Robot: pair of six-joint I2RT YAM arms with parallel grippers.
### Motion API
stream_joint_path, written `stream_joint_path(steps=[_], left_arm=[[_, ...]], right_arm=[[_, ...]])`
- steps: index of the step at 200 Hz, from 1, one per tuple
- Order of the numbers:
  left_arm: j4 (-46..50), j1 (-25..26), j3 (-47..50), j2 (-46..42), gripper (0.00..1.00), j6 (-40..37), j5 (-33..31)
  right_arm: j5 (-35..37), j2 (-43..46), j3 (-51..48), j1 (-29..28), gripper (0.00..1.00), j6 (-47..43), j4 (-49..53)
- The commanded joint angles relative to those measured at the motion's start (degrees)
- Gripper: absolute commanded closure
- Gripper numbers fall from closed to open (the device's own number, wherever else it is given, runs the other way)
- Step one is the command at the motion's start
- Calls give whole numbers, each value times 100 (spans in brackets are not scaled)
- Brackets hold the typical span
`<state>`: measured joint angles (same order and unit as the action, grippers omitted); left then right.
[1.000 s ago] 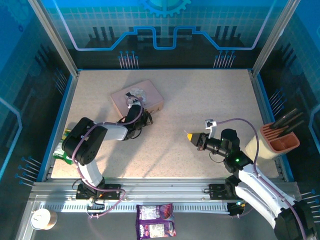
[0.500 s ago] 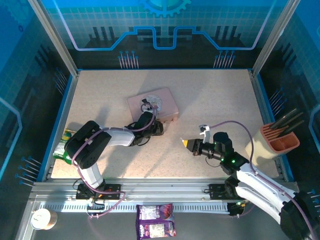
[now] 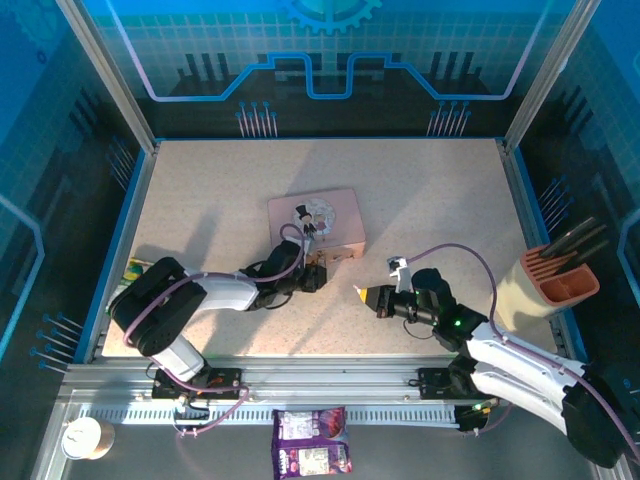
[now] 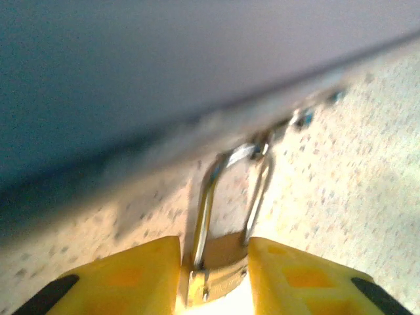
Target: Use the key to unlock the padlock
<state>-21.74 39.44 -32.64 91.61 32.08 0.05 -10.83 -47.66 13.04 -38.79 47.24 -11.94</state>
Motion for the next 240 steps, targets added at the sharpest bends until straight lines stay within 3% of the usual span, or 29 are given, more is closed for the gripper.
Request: stream_joint_path(steps=[1,16,40,133,240], left_arm=[[-368,45,366,-401,55,106,-196],[-678,42,521,-463,47,98,-149],[-1013,46,513,-207,44,124,54],[-920,93,149,346,46,218,-31],[-1007,161,41,543,75,286,-32]], right_arm=[[227,-2,-67,-121,100,103,-103],[248,26,-70,-145,100,127,-79],[315,104,-66,-190,100,125,1],[545,-1,-130,-375,100,238,-95],[459,-523,-241,-501,100,546,-695]])
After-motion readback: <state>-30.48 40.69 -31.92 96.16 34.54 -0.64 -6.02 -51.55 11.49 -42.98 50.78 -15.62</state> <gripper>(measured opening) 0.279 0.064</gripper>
